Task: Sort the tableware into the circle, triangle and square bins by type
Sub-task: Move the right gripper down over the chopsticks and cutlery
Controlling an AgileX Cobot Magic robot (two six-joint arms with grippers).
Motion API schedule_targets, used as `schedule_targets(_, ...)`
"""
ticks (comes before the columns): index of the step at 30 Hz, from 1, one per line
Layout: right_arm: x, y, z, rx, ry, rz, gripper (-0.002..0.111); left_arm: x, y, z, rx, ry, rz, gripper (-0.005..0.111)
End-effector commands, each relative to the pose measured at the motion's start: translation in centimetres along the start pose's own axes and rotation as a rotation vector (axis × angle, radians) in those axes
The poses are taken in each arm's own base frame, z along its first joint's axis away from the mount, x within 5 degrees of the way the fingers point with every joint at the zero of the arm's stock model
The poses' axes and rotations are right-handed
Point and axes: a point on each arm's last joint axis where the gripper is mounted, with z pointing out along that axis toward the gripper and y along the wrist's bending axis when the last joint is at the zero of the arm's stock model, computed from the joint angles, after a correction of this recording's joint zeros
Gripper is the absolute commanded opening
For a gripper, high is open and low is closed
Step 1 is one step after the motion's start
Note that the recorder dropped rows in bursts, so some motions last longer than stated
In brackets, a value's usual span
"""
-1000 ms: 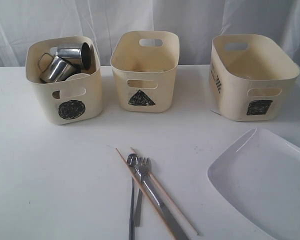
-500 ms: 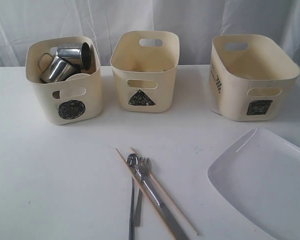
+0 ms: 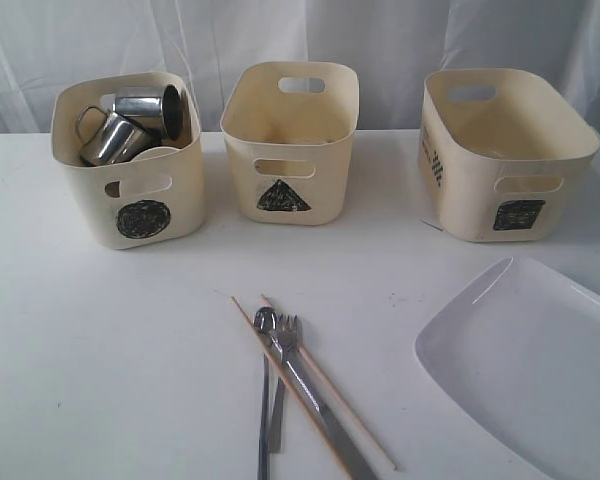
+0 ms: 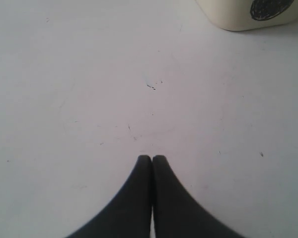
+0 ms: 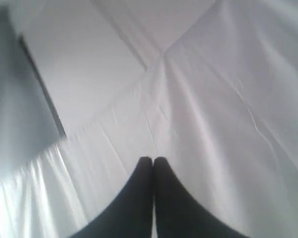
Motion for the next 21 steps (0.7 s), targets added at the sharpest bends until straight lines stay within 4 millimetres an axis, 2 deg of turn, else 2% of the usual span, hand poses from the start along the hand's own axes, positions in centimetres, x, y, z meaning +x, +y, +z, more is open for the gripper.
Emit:
schedule_targets(1, 3.8, -1.6, 5.4, 0.066, 0.446, -0.324, 0.000, 0.2, 0.0, 0.0, 0.006, 0.015, -0.002, 0.000)
schedule_targets(3, 6.3, -3.7, 6.8, 0.133, 0.617, -0.443, 0.000, 0.2, 0.0, 0.0, 0.006, 0.015, -0.002, 0.000)
schedule_targets(7, 10.6, -8.5, 7.4, 0.309, 0.896, -0.646, 0.000, 0.2, 0.0, 0.0, 0.006, 0.015, -0.002, 0.000)
schedule_targets(11, 12.3, -12.8, 6.1, 0.597, 1.128, -0.832, 0.000, 0.2, 0.0, 0.0, 0.006, 0.015, -0.002, 0.000)
schedule_targets(13, 12.2, -13.9, 5.4, 0.755, 1.202, -0.851, 0.000, 0.2, 0.0, 0.0, 0.006, 0.015, -0.002, 0.000)
schedule_targets(15, 12.5, -13.6, 5.2, 0.794, 1.242, -0.728, 0.000, 0.2, 0.0, 0.0, 0.006, 0.015, -0.002, 0.000)
schedule_targets(21, 16.2, -7.7, 6.6, 0.326, 1.500, -0.437, 0.000, 0.2, 0.0, 0.0, 0.006, 0.015, -0.002, 0.000)
